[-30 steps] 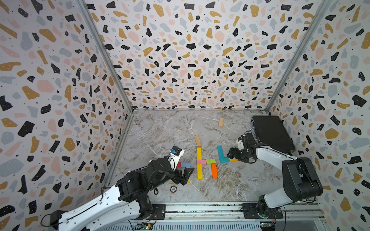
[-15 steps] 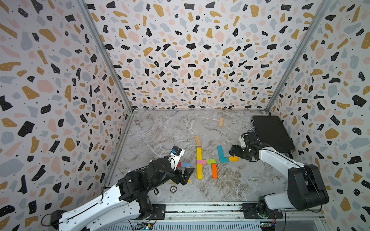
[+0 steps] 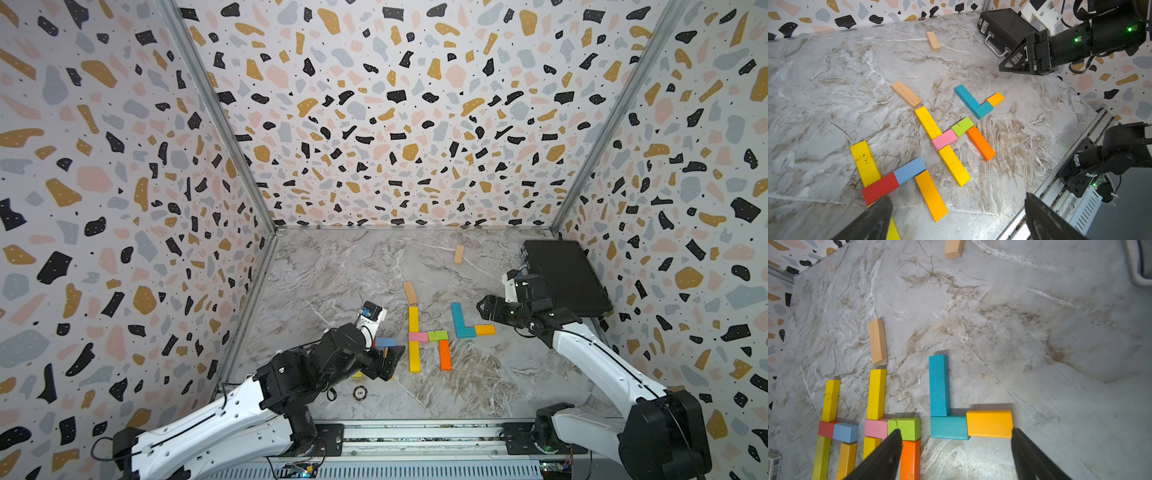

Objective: Assemble the letter h with building blocks
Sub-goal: Assemble the building block at the center of the board, then pick up the building block from the center of the board.

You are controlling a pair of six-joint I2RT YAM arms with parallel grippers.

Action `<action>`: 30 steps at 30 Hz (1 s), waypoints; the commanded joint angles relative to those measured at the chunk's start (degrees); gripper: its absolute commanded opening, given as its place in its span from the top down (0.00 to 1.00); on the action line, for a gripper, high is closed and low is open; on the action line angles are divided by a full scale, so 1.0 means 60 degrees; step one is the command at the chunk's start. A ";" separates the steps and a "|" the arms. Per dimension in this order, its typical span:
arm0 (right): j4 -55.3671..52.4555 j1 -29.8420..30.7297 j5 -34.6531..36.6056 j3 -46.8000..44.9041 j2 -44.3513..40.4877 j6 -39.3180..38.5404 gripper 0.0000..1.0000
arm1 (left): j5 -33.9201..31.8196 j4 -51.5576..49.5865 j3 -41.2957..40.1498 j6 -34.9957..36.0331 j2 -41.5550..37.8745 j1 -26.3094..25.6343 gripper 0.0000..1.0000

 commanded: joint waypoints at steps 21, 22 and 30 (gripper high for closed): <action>0.0837 0.1173 0.0637 -0.1208 -0.1763 0.1225 0.17 | -0.0963 -0.0527 0.1569 -0.1120 0.1064 0.0165 0.01; 0.0797 0.1174 0.0665 -0.1222 -0.1837 0.1235 0.17 | -0.0986 -0.0515 0.1586 -0.1138 0.1074 0.0165 0.01; 0.0878 0.1568 0.0678 -0.1197 -0.2063 0.1328 0.17 | -0.1016 -0.0859 0.2179 -0.1402 0.1352 0.0224 0.01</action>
